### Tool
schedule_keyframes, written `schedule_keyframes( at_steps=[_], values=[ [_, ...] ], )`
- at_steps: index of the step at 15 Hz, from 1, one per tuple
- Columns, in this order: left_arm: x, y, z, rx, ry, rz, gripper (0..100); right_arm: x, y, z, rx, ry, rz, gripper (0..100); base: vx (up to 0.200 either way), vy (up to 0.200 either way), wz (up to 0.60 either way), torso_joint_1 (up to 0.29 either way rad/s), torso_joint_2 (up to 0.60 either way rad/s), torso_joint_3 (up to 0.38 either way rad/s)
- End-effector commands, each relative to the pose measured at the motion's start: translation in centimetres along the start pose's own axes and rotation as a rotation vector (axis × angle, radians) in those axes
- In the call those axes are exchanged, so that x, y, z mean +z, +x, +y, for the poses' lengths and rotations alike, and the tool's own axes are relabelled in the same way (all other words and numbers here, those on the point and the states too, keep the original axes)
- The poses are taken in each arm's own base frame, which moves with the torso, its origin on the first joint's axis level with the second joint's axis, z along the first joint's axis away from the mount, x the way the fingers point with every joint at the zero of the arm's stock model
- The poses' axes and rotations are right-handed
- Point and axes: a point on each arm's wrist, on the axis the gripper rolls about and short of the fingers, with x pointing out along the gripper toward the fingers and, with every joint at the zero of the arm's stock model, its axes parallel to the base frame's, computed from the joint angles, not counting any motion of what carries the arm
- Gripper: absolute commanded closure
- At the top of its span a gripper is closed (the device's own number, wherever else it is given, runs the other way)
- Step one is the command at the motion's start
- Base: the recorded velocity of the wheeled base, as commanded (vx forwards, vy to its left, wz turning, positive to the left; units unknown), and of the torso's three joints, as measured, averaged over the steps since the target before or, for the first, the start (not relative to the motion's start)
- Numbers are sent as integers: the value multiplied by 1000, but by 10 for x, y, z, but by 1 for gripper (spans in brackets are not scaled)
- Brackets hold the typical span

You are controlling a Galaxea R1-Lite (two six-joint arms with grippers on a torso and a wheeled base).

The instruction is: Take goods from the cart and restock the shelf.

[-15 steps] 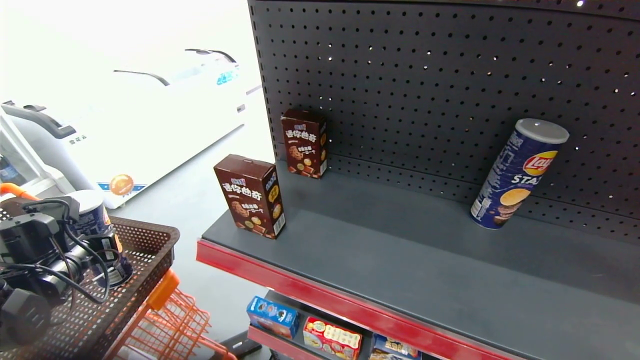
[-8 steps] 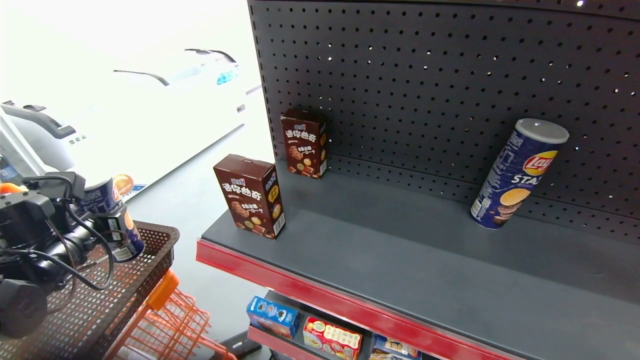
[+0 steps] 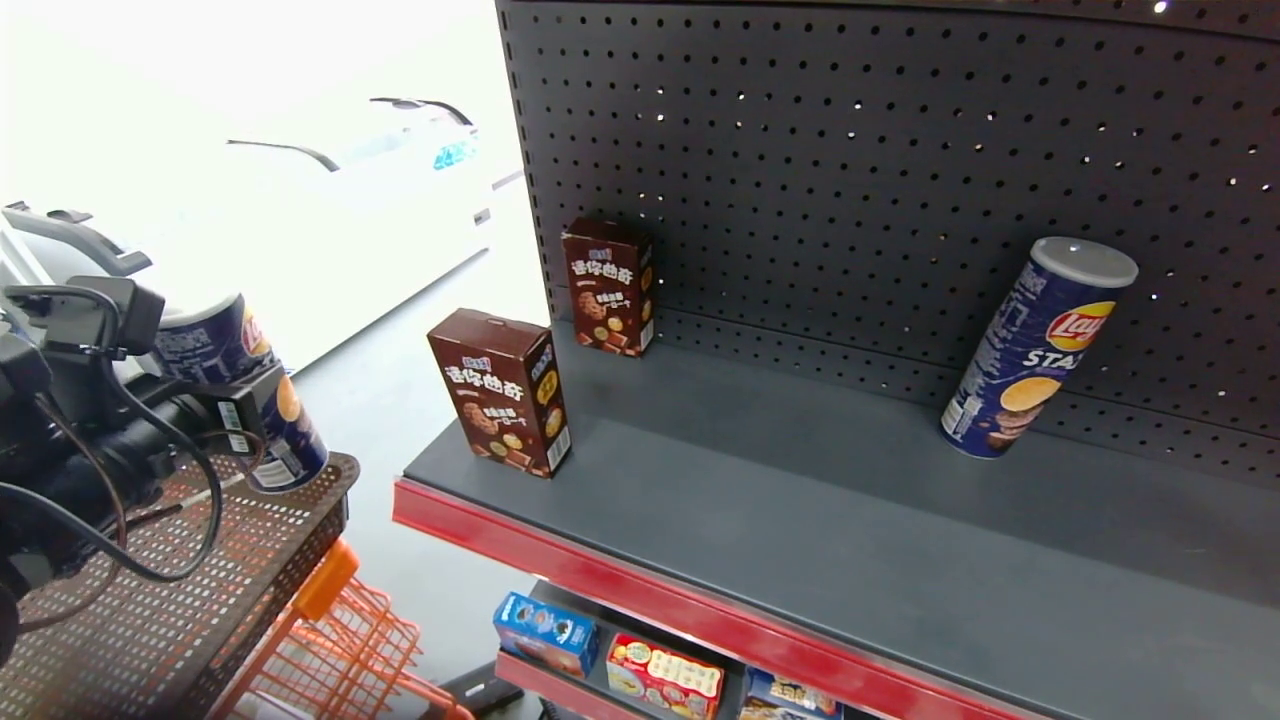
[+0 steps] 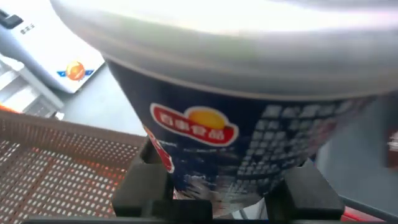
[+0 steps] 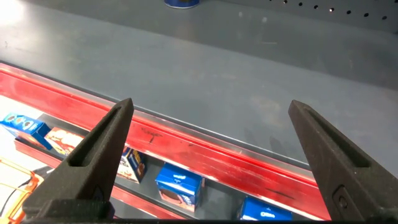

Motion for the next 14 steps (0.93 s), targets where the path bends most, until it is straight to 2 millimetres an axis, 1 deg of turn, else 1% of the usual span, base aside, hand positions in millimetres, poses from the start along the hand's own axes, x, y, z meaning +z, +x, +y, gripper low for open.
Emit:
schedule_keyframes(
  at_steps=[1, 3, 6, 7, 8, 9, 12, 13, 14],
  values=[
    [21, -21, -11, -45, 3, -78, 100, 0, 0, 0, 0, -1, 2, 0, 0, 0, 0, 0, 0, 0],
    [31, -27, -20, -80, 1, -115, 100, 0, 0, 0, 0, 1, 2, 0, 0, 0, 0, 0, 0, 0],
    [39, -41, -30, -132, 0, -142, 100, 0, 0, 0, 0, -1, 2, 0, 0, 0, 0, 0, 0, 0],
    [43, -49, -35, -159, -2, -136, 100, 0, 0, 0, 2, -1, 2, 0, 0, 0, 0, 0, 0, 0],
    [51, -63, -37, -188, -2, -109, 100, 0, 0, 0, 0, -1, 2, 0, 0, 0, 0, 0, 0, 0],
    [56, -70, -38, -211, -3, -101, 100, 0, 0, 0, 2, -1, 2, 0, 0, 0, 0, 0, 0, 0],
    [64, -85, -51, -300, -5, -125, 100, 0, 0, 0, 2, 1, 2, 0, 0, 0, 0, 0, 0, 0],
    [64, -86, -52, -307, -5, -125, 100, 0, 0, 0, 2, -1, 2, 0, 0, 0, 0, 0, 0, 0],
    [61, -88, -58, -341, -4, -115, 100, 0, 0, 0, 2, -1, 2, 0, 0, 0, 0, 0, 0, 0]
  ],
)
